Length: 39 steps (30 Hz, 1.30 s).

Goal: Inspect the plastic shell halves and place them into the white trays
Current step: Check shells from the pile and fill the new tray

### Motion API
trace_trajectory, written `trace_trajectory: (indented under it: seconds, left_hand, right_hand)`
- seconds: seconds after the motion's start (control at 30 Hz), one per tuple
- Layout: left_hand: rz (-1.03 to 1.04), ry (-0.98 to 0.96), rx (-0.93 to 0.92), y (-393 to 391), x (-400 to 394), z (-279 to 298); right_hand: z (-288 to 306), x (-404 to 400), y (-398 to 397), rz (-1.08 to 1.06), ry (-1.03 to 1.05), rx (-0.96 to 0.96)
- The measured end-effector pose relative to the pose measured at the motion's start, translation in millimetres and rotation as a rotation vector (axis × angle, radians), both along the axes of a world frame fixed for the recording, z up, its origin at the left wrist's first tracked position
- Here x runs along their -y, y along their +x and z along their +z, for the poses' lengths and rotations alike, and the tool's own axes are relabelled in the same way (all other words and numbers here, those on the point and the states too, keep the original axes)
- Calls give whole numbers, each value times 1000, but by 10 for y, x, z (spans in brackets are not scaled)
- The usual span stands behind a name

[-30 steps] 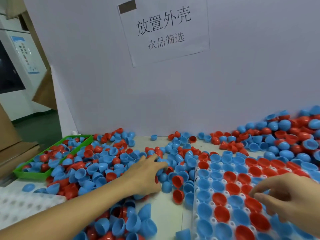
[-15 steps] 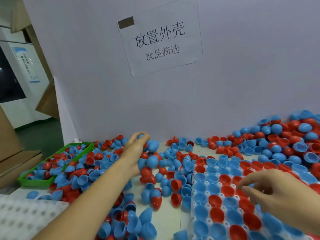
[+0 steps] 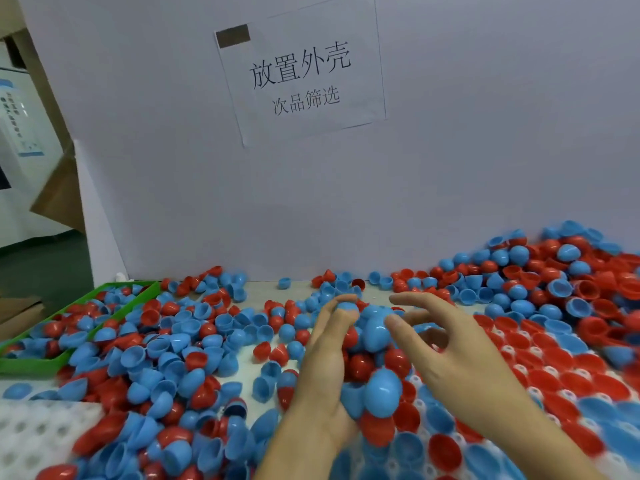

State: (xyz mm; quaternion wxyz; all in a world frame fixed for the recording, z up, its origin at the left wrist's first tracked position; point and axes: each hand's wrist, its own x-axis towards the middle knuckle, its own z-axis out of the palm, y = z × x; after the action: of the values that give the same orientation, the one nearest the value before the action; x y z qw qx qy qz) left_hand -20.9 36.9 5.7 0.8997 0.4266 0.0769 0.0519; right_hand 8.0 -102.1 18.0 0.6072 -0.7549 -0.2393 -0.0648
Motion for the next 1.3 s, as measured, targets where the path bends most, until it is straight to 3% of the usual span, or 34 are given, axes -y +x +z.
trace_trajectory:
  seconds: [0.13,0.37,0.77,0.93,1.2,1.3]
  left_hand:
    - [3,131,76,-2,-33,-71]
    - [41,118,70,-7,-70,-109]
    - [6,-165,-1,-90,-134,-16]
    - [26,-167,-45,-101,-139,9]
    - [69,-125,-93,-88,-135,5]
    - [87,-146,-90,-79,-140,-10]
  right_hand:
    - [-7,-33,-9,9,-24,-21]
    - [-41,-64,-5,-62,289,-195]
    - [-9,-71,20,234,698,-651]
    - [-9,-32,52,208,686,-660]
    - [-20,50,97,122,316,-607]
    - [-5,69,106,126,312,-591]
